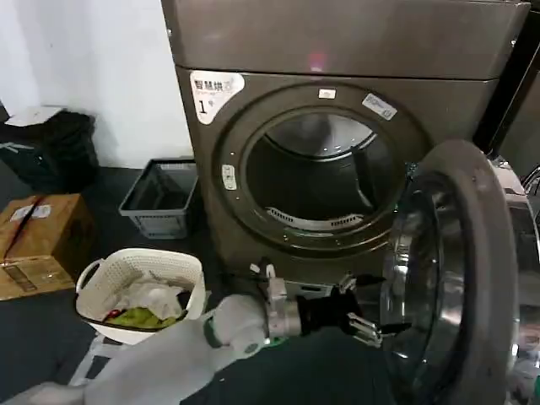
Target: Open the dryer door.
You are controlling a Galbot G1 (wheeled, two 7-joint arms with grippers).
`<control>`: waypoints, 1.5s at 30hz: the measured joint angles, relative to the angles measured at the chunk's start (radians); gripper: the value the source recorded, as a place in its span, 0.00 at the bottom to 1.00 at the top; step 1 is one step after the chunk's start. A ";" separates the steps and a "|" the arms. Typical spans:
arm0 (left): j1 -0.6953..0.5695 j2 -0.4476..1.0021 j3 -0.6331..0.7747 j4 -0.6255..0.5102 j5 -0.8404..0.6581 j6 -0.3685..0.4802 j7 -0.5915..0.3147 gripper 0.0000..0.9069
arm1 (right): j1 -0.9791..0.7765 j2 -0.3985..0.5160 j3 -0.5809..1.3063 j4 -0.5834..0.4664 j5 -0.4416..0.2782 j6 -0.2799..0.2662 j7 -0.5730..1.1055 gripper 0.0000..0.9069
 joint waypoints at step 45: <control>-0.165 -0.328 0.140 0.290 -0.017 -0.086 -0.097 1.00 | -0.066 -0.009 0.244 0.052 0.012 -0.003 -0.001 1.00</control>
